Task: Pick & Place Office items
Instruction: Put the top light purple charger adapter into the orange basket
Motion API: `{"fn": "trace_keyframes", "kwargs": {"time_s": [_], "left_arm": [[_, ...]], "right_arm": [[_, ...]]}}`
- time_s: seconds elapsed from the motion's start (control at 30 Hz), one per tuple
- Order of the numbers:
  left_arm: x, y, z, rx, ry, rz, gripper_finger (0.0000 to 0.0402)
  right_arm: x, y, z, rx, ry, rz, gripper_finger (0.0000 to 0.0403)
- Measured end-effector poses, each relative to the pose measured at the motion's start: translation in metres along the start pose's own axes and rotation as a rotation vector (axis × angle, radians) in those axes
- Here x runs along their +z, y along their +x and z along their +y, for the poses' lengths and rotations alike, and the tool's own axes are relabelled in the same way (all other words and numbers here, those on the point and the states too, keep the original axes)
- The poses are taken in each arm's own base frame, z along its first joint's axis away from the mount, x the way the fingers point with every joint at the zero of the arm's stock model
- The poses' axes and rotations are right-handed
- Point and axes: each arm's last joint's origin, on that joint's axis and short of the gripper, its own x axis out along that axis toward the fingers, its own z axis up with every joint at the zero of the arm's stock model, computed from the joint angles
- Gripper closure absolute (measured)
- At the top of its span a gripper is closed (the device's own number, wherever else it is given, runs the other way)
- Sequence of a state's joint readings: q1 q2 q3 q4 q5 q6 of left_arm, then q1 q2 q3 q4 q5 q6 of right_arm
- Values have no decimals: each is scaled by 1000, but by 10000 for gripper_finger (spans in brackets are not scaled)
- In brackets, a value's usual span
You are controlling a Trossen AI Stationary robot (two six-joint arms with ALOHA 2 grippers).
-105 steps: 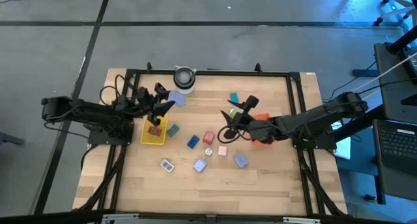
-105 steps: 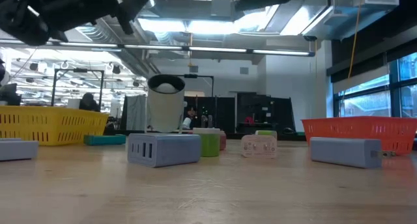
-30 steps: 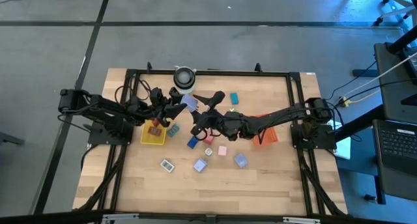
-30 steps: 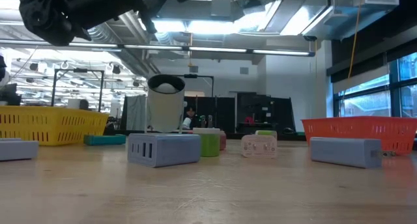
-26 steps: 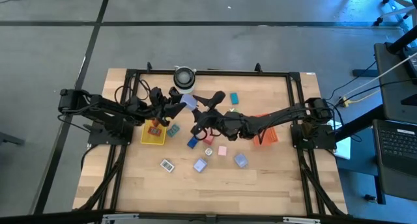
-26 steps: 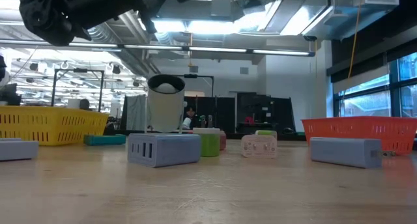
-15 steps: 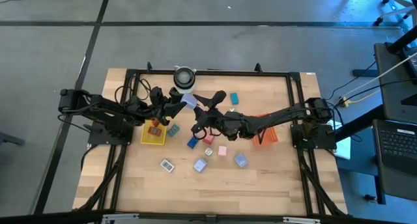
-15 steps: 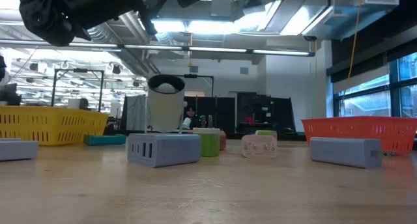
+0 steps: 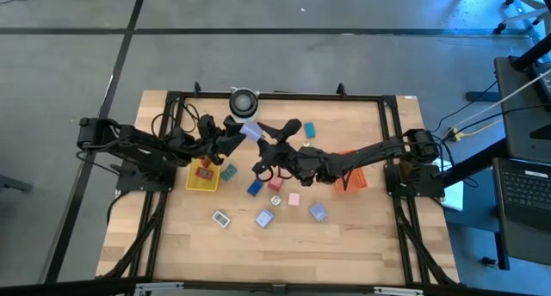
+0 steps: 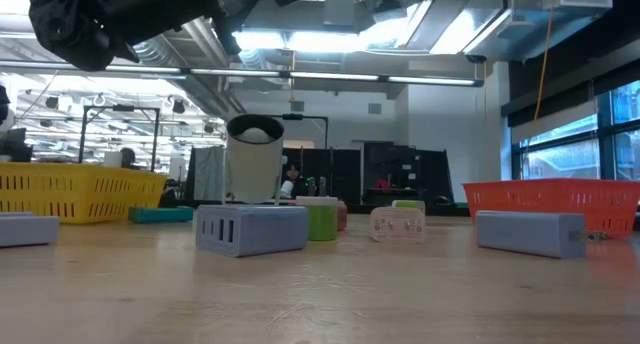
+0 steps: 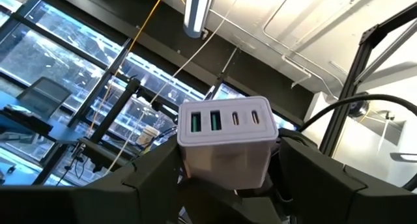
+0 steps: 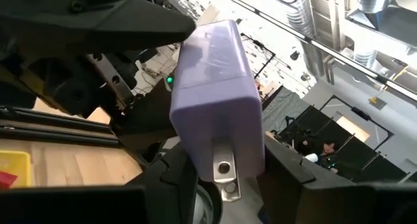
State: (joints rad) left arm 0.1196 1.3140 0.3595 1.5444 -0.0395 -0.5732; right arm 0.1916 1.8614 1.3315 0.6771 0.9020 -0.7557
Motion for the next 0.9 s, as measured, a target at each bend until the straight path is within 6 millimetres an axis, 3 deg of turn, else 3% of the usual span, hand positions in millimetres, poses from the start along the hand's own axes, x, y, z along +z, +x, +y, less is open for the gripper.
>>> {"fn": "trace_keyframes", "kwargs": {"time_s": [0.27, 0.4, 0.57, 0.67, 0.9], "left_arm": [[9, 0, 3, -63, 12, 23, 154], [22, -1, 3, -110, 40, 43, 152], [42, -6, 0, -132, 81, 94, 154], [55, -14, -2, -96, 124, 151, 155], [84, -50, -17, 97, 265, 242, 155]], "right_arm": [[7, -9, -6, -29, -34, 34, 278], [14, -18, -28, -13, 14, 90, 278], [15, -31, -66, 158, 208, 144, 278], [8, -39, -88, 180, 293, 178, 278], [-32, -76, -127, 234, 487, 247, 278]]}}
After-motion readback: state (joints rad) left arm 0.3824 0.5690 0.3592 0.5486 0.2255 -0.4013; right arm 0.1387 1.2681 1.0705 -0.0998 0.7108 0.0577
